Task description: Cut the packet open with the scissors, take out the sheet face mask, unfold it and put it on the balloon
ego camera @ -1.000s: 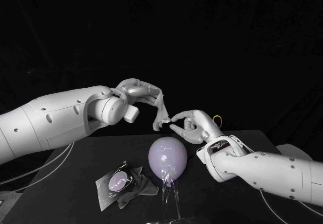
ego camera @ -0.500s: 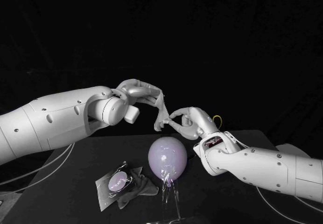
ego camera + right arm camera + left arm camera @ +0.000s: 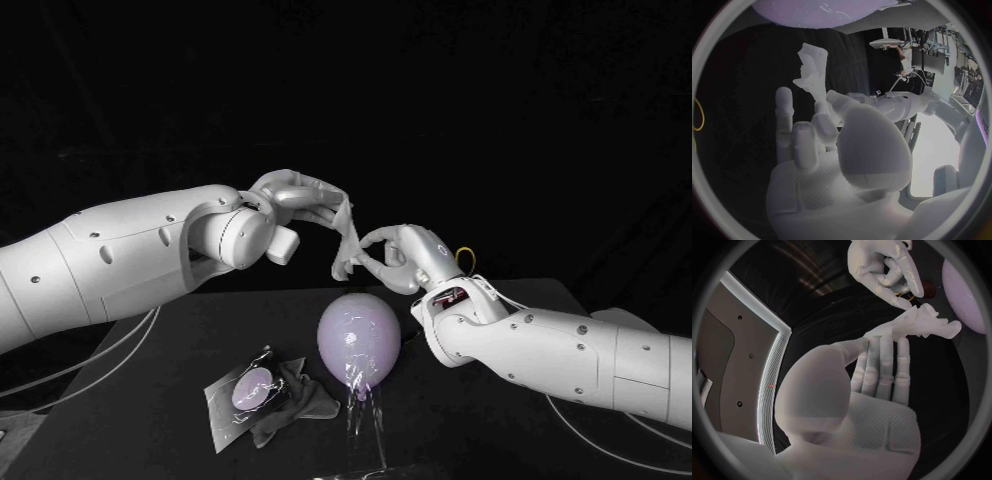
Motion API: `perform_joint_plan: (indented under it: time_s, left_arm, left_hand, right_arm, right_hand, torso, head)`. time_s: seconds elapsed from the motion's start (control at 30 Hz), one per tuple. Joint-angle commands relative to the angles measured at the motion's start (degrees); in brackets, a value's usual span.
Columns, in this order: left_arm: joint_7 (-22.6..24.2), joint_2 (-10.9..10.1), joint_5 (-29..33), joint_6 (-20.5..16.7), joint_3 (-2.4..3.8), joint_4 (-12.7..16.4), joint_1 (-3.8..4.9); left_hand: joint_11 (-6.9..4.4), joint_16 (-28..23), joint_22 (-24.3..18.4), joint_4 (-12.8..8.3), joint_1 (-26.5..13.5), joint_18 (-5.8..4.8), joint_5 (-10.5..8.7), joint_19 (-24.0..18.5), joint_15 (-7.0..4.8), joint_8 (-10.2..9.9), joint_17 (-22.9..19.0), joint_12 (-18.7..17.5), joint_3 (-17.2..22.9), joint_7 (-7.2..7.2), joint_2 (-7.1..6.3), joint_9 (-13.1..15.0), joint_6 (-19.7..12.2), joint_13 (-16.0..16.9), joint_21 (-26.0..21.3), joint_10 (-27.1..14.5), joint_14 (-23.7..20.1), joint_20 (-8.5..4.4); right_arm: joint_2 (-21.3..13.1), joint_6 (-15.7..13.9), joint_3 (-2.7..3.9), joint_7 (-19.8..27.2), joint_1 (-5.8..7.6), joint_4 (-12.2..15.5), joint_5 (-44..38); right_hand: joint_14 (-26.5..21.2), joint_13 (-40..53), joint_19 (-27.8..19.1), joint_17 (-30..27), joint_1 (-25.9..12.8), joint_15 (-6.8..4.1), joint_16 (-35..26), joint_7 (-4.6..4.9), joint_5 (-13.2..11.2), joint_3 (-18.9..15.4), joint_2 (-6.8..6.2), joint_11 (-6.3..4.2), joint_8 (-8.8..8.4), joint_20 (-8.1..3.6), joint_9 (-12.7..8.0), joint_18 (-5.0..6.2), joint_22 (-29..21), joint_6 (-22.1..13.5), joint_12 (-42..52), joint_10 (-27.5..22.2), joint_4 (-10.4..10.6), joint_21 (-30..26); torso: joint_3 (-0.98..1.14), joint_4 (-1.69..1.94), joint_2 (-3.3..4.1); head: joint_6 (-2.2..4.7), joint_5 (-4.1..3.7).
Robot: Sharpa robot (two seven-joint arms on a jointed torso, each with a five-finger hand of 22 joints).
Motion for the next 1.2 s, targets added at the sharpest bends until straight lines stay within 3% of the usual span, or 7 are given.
perform_joint_plan:
  time_s: [0.03, 0.23, 0.4, 1.2]
  left_arm:
    - [0.32, 0.13, 0.38, -0.02, 0.07, 0.19, 0.05]
    - [0.33, 0.1, 0.4, 0.11, 0.07, 0.36, 0.05]
    - [0.36, -0.02, 0.94, 0.27, 0.07, 0.47, 0.05]
    - [0.42, -0.25, 1.33, 0.62, 0.07, 1.29, 0.05]
  left_hand:
    - [-0.18, -0.27, 0.05, -0.15, -0.53, 0.94, 0.27, -0.29, -0.07, 0.16, 0.05, 0.35, 0.33, -0.06, 0.07, 9.89, 0.38, 0.06, 0.36, 0.33, 0.34, 0.05]
    - [-0.19, -0.28, 0.18, -0.22, -0.63, 0.96, 0.26, -0.32, -0.08, 0.16, 0.07, 0.37, 0.46, -0.06, 0.02, 9.92, 0.43, 0.08, 0.54, 0.35, 0.4, 0.05]
    - [-0.19, -0.28, 0.18, -0.22, -0.63, 0.96, 0.26, -0.32, -0.08, 0.16, 0.07, 0.37, 0.46, -0.06, 0.02, 9.92, 0.43, 0.08, 0.54, 0.35, 0.4, 0.05]
    - [-0.19, -0.28, 0.22, -0.24, -0.66, 0.96, 0.26, -0.33, -0.08, 0.15, 0.07, 0.37, 0.49, -0.06, 0.01, 9.93, 0.44, 0.08, 0.59, 0.36, 0.41, 0.05]
  right_arm:
    - [0.4, -3.56, 0.06, 0.77, 0.06, -0.46, -2.01]
    - [1.18, -3.55, 0.09, -0.2, 0.07, -2.01, -2.06]
    - [1.65, -3.38, 0.11, -1.04, 0.07, -1.98, -0.89]
    - [3.66, -3.3, 0.17, -1.57, 0.05, -4.19, 1.55]
  right_hand:
    - [0.04, 0.18, -0.59, 0.21, 0.47, 0.28, 0.37, -0.03, -0.44, 0.36, -0.04, -0.13, 0.06, -0.03, 0.08, 0.93, 0.1, -0.12, 0.11, -0.35, -0.12, 0.28]
    - [-0.11, 0.01, -0.69, -0.06, 0.38, 0.31, 0.28, 0.02, -0.59, 0.33, -0.07, -0.09, 0.06, 0.01, 0.09, 0.94, 0.23, -0.22, -0.11, -0.54, -0.1, 0.36]
    - [-0.1, 0.23, -0.96, 0.19, 0.0, 0.36, 0.52, -0.02, -1.43, 0.18, -0.06, -0.08, 0.32, 0.1, 0.22, 0.97, 0.59, -0.12, 0.1, -0.58, 0.04, 0.57]
    - [0.07, 0.99, -1.26, 0.67, -1.12, 0.19, 1.12, -0.32, -2.11, -0.25, 0.24, -0.3, 1.2, 0.08, 0.64, 1.08, 1.46, 0.22, 0.97, -0.22, 0.73, 1.19]
  torso:
    - [-0.04, 0.02, 0.0]
    - [-0.06, 0.04, -0.01]
    - [0.02, -0.02, 0.0]
    - [0.01, -0.03, -0.01]
  head:
    - [-0.05, -0.02]
    - [-0.03, 0.02]
    - [0.03, -0.01]
    - [-0.01, -0.04]
